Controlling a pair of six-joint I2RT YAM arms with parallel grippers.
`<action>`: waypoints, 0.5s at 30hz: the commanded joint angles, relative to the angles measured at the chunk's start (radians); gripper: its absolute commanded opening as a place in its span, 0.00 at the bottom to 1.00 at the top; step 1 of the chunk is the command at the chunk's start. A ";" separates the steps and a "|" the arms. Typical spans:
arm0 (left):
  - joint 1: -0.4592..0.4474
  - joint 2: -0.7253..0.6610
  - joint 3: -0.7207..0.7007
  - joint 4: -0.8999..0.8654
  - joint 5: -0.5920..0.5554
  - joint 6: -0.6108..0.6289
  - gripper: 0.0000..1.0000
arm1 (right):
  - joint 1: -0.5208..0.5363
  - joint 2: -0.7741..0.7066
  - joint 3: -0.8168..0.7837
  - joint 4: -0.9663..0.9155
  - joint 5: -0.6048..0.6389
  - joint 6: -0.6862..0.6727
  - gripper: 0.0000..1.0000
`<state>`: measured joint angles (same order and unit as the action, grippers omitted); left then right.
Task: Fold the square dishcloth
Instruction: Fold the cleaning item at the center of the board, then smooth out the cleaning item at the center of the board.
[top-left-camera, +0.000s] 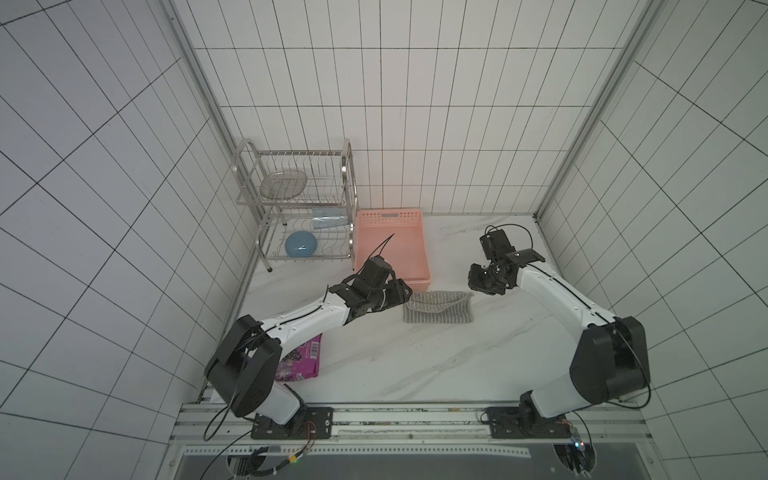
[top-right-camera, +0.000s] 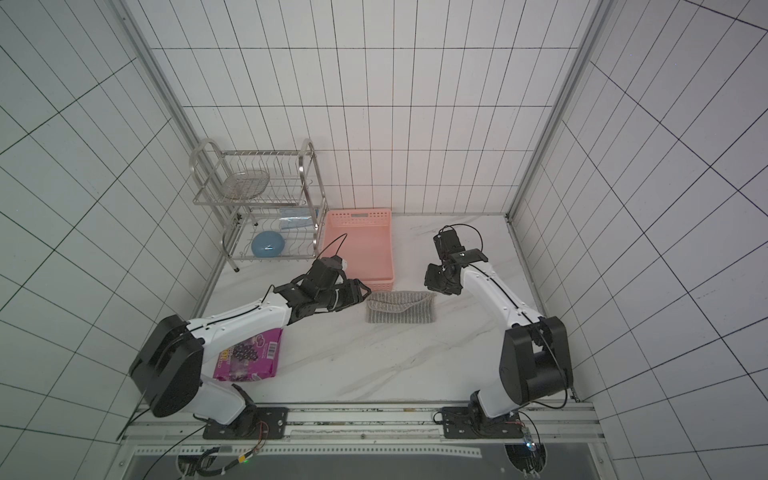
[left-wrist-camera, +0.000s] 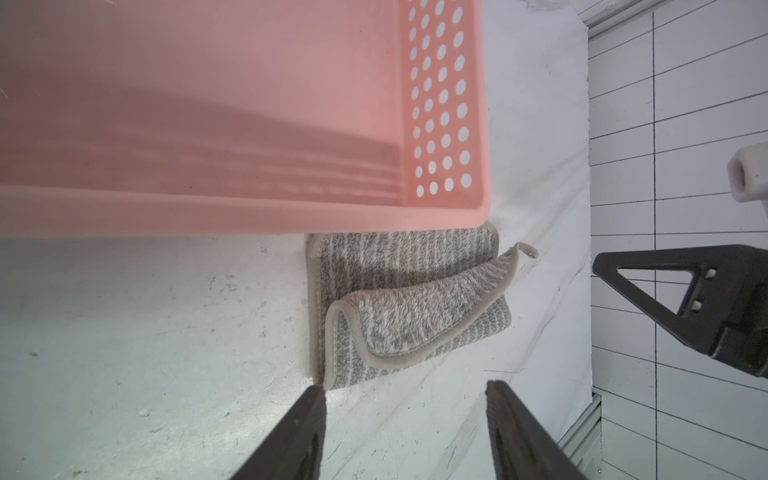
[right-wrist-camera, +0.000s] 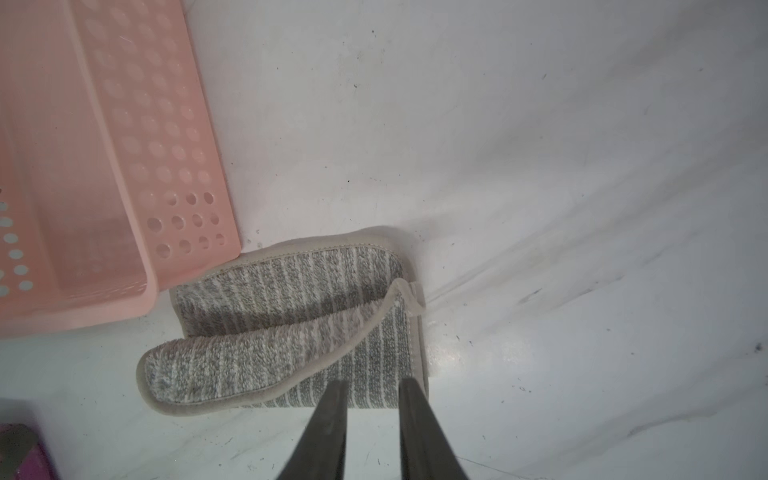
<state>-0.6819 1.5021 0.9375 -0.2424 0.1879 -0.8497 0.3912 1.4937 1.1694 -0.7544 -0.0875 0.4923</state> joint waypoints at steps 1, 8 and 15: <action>-0.025 -0.023 -0.046 0.049 0.015 0.095 0.56 | 0.063 -0.040 -0.077 -0.024 0.028 0.049 0.20; -0.137 -0.025 -0.144 0.230 -0.069 0.215 0.46 | 0.180 -0.105 -0.233 0.101 0.017 0.134 0.19; -0.142 0.087 -0.155 0.374 -0.055 0.196 0.38 | 0.203 -0.027 -0.229 0.159 0.008 0.140 0.19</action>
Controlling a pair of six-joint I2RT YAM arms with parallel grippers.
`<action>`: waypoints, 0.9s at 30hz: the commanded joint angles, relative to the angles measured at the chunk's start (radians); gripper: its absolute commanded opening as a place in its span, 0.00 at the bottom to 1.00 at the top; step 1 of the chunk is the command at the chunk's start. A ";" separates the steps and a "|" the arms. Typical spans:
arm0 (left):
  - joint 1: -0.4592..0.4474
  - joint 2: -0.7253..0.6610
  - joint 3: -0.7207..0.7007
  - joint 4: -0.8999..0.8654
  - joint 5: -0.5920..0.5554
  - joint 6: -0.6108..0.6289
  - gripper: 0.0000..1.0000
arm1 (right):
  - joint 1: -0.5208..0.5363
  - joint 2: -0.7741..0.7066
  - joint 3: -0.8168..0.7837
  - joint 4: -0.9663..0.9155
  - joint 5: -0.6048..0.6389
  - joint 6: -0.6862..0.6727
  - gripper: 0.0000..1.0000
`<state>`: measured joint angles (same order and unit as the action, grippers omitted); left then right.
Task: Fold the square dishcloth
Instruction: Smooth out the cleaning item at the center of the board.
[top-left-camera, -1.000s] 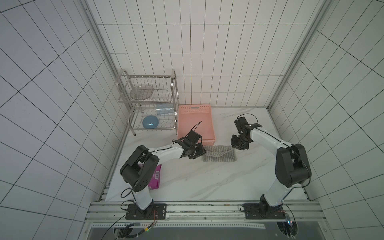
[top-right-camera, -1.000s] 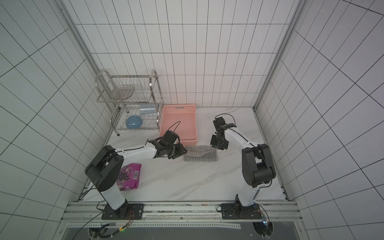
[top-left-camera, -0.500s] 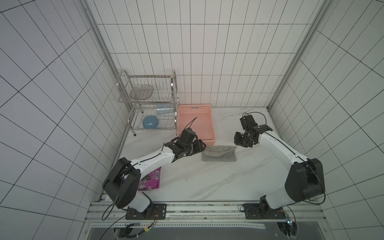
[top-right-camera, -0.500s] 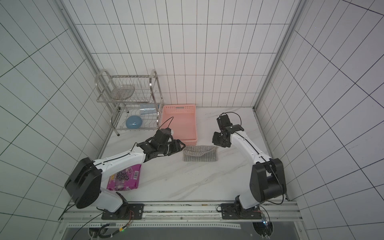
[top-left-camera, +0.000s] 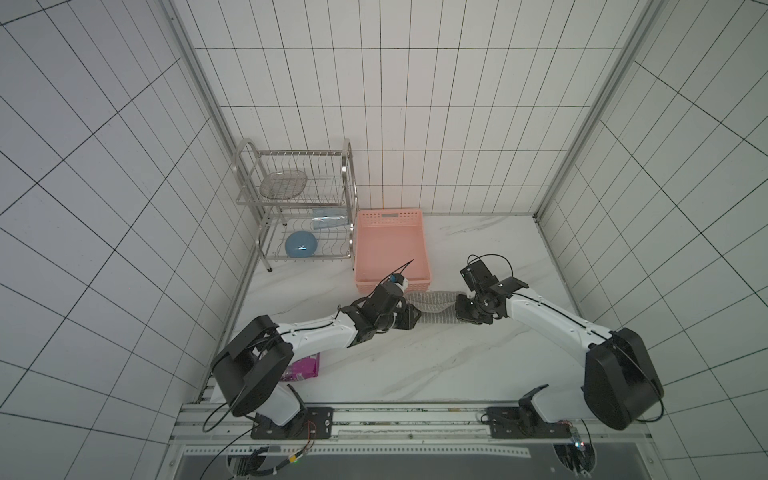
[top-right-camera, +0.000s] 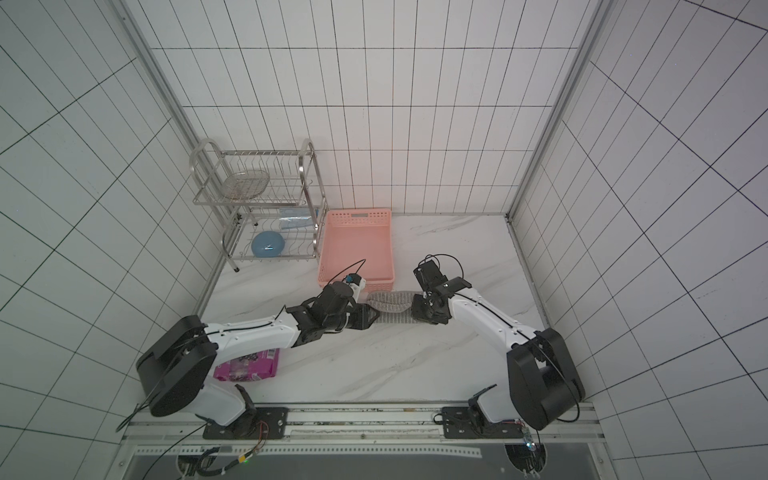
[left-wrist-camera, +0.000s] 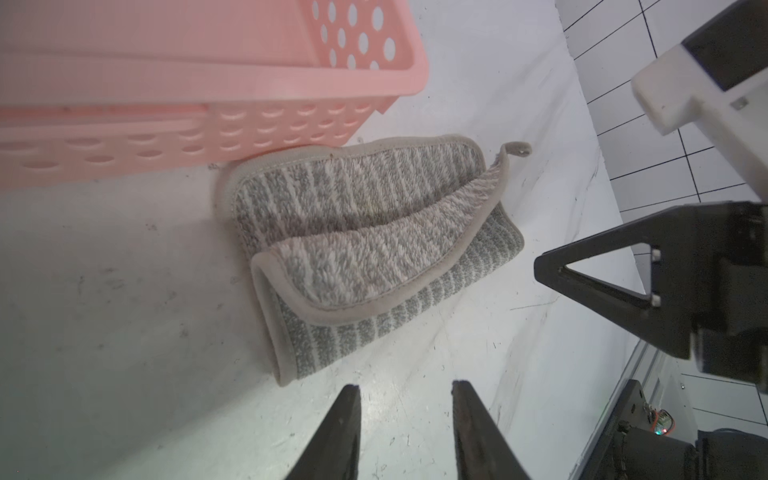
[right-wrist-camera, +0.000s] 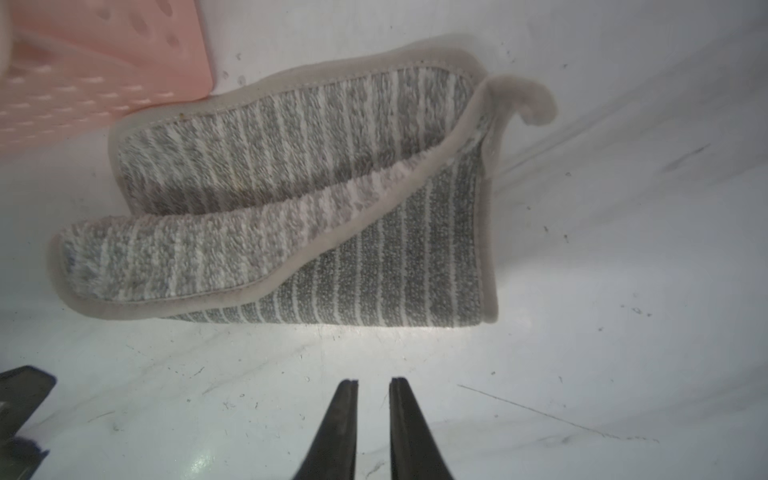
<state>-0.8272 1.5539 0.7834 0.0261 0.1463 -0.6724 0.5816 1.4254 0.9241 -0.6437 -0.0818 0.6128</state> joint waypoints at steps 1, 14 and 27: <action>0.003 0.047 0.004 0.114 -0.011 0.018 0.38 | 0.016 0.061 0.021 0.057 0.004 0.019 0.19; -0.003 0.099 -0.007 0.137 -0.004 -0.007 0.35 | 0.017 0.275 0.182 0.111 0.009 -0.005 0.17; -0.002 0.119 0.049 0.083 -0.056 0.045 0.35 | -0.007 0.354 0.267 0.115 0.043 -0.025 0.20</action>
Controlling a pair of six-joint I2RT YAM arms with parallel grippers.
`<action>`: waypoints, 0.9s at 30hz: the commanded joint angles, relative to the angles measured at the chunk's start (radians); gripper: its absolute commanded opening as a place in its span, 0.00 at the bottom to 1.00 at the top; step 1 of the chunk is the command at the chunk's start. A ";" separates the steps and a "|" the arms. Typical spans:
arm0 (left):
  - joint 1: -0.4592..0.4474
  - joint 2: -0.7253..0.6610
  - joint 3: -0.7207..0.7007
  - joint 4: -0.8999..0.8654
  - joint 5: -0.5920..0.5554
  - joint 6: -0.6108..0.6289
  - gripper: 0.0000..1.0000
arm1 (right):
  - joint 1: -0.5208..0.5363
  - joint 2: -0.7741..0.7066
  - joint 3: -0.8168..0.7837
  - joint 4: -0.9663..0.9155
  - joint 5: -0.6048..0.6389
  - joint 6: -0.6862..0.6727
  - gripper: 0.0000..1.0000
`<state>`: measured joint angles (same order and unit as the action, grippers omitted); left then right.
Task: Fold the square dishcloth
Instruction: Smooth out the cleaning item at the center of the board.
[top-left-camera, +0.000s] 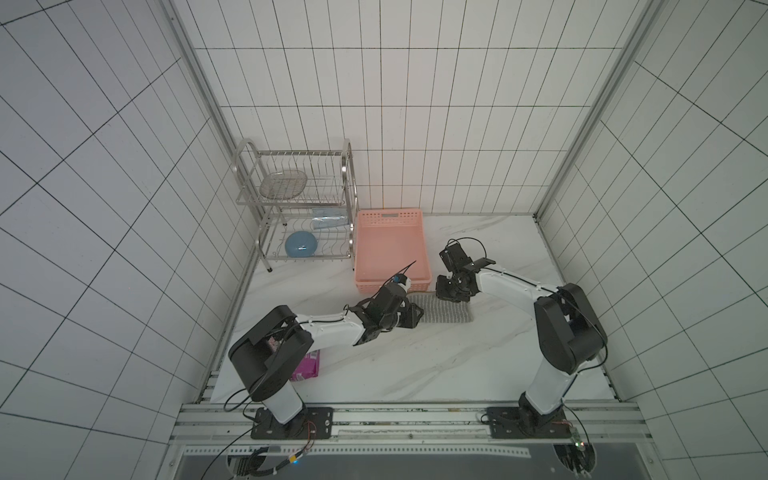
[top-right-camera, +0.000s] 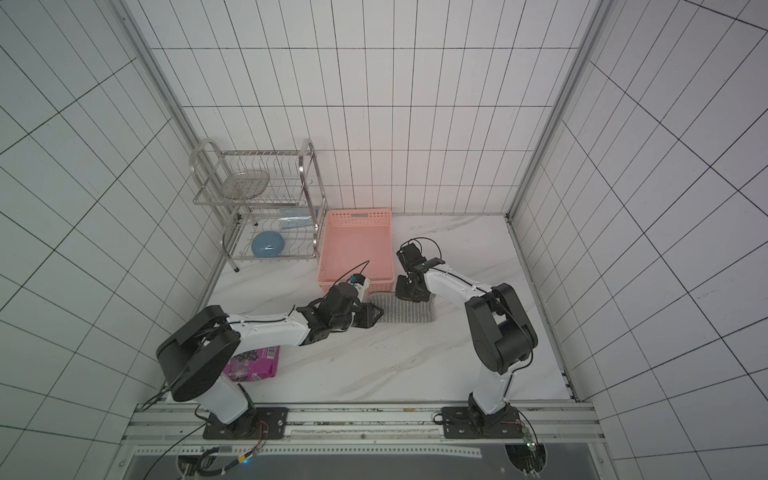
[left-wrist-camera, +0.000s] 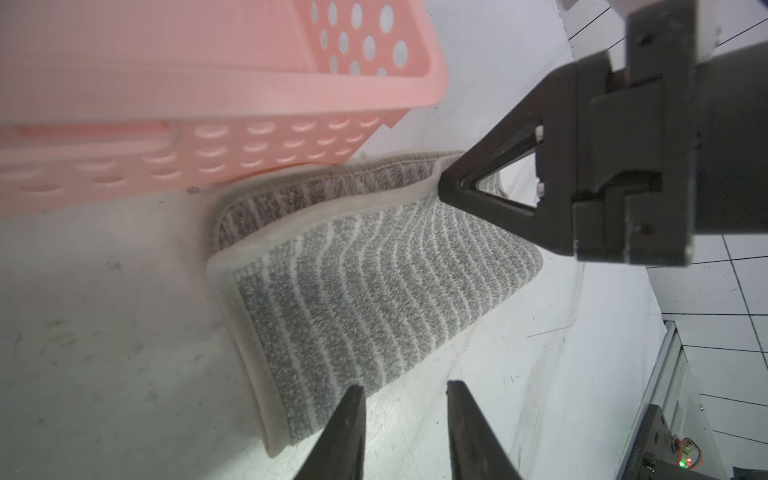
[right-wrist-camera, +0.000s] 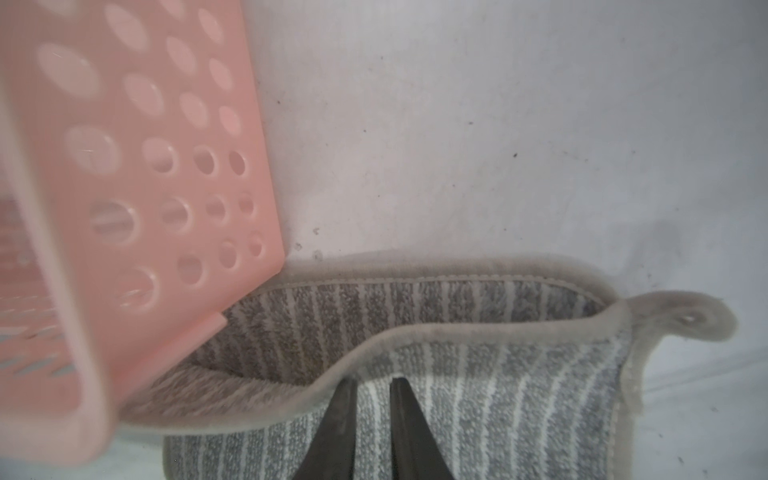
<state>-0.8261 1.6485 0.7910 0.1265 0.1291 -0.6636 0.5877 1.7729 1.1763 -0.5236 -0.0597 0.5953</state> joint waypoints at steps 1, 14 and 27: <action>-0.004 0.031 0.053 -0.026 -0.051 0.042 0.35 | -0.014 0.001 0.009 0.001 0.012 -0.004 0.20; -0.010 0.087 0.055 -0.074 -0.049 0.011 0.30 | -0.011 -0.074 -0.168 0.065 -0.069 0.064 0.25; -0.035 -0.006 -0.092 -0.063 -0.033 -0.065 0.15 | 0.016 -0.169 -0.191 0.026 -0.078 0.056 0.30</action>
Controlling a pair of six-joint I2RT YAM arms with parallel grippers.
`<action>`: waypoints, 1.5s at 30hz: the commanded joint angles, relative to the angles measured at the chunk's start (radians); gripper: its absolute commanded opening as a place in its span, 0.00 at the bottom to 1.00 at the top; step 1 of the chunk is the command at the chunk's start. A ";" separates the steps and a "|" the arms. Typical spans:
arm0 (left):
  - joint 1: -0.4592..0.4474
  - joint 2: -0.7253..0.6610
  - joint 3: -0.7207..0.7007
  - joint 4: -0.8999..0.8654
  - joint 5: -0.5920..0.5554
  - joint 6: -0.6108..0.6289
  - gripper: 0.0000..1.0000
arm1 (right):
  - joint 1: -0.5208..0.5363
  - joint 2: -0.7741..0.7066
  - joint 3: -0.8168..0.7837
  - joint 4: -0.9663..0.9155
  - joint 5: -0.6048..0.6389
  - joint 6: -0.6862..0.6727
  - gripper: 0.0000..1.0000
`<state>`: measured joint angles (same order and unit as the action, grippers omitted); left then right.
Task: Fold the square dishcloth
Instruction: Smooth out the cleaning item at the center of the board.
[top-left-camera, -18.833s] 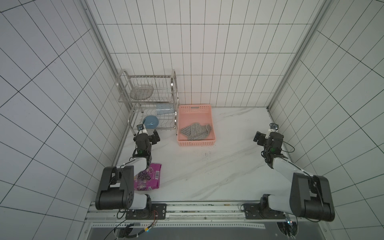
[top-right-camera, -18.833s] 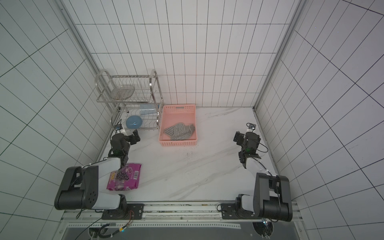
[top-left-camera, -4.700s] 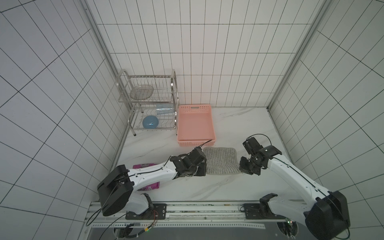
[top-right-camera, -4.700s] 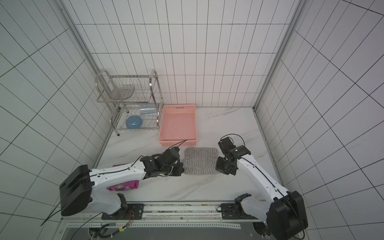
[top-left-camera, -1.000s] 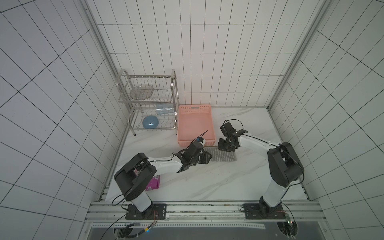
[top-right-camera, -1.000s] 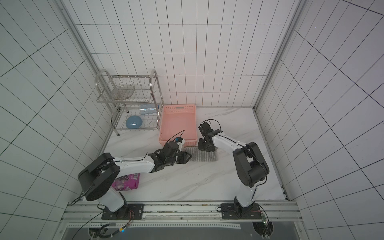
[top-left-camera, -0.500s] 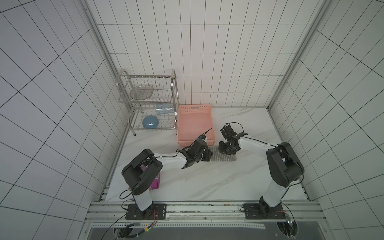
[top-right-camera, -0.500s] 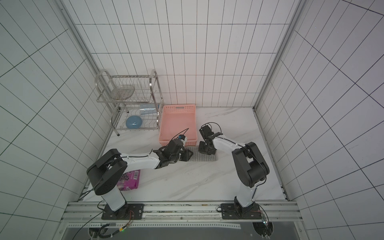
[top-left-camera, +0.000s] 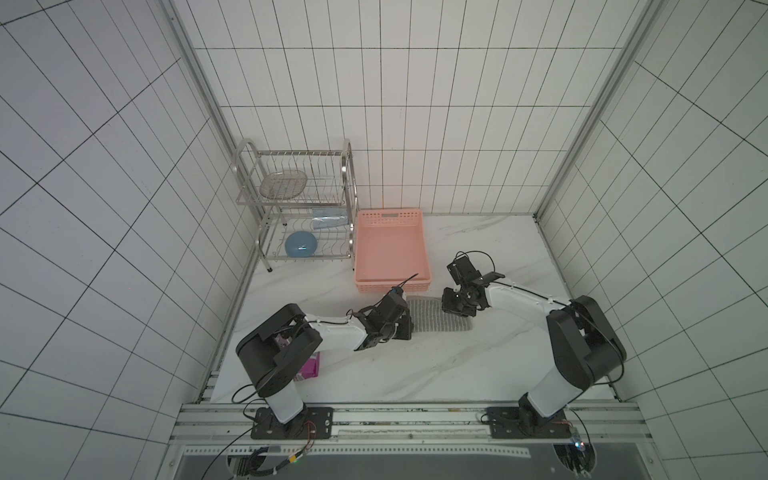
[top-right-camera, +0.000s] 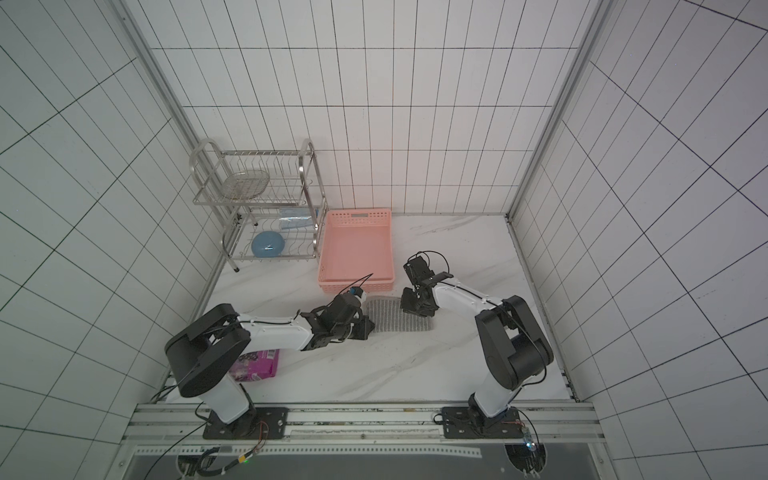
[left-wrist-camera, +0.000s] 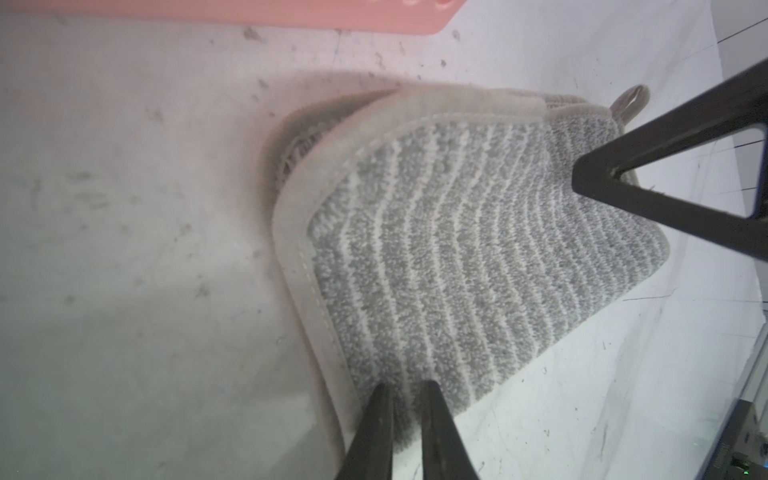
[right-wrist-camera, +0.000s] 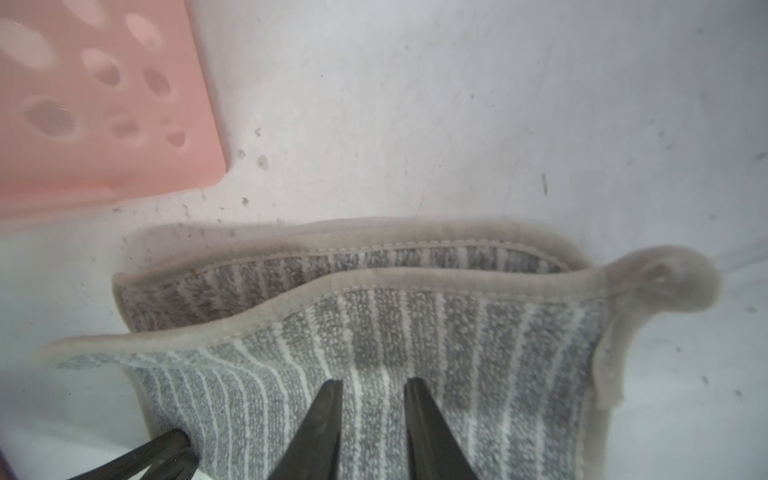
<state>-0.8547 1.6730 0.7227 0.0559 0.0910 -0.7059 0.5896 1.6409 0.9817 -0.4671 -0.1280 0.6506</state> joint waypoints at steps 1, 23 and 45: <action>-0.011 -0.036 -0.029 0.011 0.006 -0.023 0.15 | 0.023 -0.046 0.004 -0.034 -0.014 0.004 0.30; -0.016 -0.037 0.158 -0.056 -0.093 0.015 0.34 | 0.174 -0.048 -0.175 0.064 -0.031 0.141 0.21; 0.079 0.142 0.173 0.009 -0.002 -0.033 0.36 | 0.173 -0.280 -0.187 -0.121 0.073 0.122 0.27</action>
<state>-0.7712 1.7863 0.9035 0.0273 0.0547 -0.7288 0.7551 1.3956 0.7593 -0.5098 -0.1146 0.7891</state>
